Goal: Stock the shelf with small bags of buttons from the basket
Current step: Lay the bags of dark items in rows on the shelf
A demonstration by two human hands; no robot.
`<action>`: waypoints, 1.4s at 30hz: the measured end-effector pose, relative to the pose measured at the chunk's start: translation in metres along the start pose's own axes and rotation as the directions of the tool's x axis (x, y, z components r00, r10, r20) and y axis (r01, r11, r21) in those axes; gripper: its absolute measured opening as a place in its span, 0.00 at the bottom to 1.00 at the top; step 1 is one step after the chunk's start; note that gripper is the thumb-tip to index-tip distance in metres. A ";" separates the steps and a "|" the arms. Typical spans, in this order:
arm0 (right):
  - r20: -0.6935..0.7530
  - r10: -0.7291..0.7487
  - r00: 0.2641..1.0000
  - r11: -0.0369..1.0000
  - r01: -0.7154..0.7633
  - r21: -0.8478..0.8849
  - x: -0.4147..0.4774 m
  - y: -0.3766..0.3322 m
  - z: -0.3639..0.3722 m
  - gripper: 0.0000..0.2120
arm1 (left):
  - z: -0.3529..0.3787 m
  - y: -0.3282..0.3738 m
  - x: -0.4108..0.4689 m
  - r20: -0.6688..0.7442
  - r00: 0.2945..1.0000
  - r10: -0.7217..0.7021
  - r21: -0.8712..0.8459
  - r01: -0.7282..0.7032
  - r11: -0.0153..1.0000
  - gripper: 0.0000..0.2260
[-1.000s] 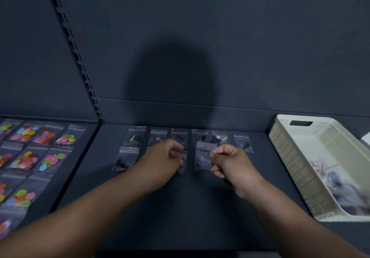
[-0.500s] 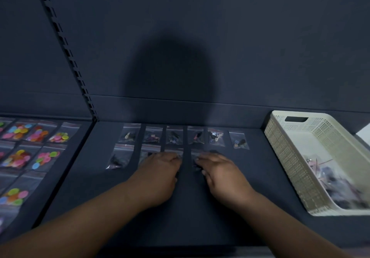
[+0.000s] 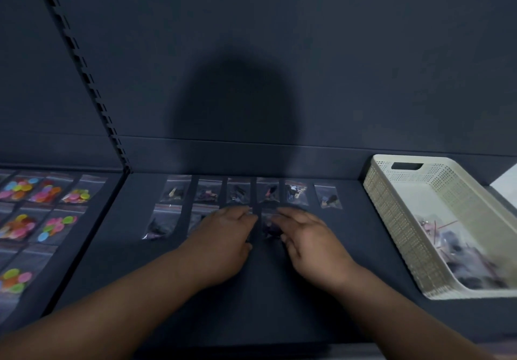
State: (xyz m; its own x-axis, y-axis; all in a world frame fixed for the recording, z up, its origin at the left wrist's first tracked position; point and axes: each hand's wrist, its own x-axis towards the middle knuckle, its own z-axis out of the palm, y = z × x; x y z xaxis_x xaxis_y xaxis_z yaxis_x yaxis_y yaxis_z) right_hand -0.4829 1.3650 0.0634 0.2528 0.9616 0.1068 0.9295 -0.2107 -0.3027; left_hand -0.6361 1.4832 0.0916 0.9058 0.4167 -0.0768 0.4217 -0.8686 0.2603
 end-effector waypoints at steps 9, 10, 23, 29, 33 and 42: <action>-0.245 0.046 0.968 0.996 -0.064 -0.069 -0.032 0.035 -0.079 0.20 | -0.027 0.059 0.047 -0.140 0.978 0.153 -0.059 -0.162 0.985 0.26; -0.270 0.073 0.960 0.993 -0.094 -0.065 -0.038 0.044 -0.089 0.20 | -0.028 0.070 0.055 -0.145 0.974 0.173 -0.059 -0.183 0.981 0.26; 0.156 0.583 0.797 0.810 -0.558 -0.177 -0.074 0.199 -0.140 0.31 | -0.003 0.185 0.130 0.007 0.960 0.280 -0.081 -0.278 0.957 0.26; 0.235 0.579 0.781 0.813 -0.572 -0.103 -0.066 0.221 -0.124 0.15 | 0.006 0.187 0.137 0.015 0.969 0.247 -0.085 -0.245 0.966 0.27; 0.185 0.534 0.825 0.799 -0.564 0.209 -0.064 0.226 -0.121 0.08 | 0.007 0.188 0.137 0.012 0.974 0.228 -0.096 -0.225 0.970 0.27; 0.107 0.523 0.846 0.481 -0.396 0.782 -0.064 0.197 -0.160 0.08 | -0.003 0.192 0.127 -0.077 0.984 0.161 -0.312 -0.177 0.933 0.23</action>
State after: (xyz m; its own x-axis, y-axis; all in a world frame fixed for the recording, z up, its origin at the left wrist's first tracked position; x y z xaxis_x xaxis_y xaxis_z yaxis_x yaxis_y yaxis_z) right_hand -0.2728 1.2342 0.1480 0.6711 0.7219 -0.1688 0.1372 -0.3447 -0.9286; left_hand -0.4407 1.3700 0.1345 0.9559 0.2909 0.0407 0.2201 -0.8010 0.5567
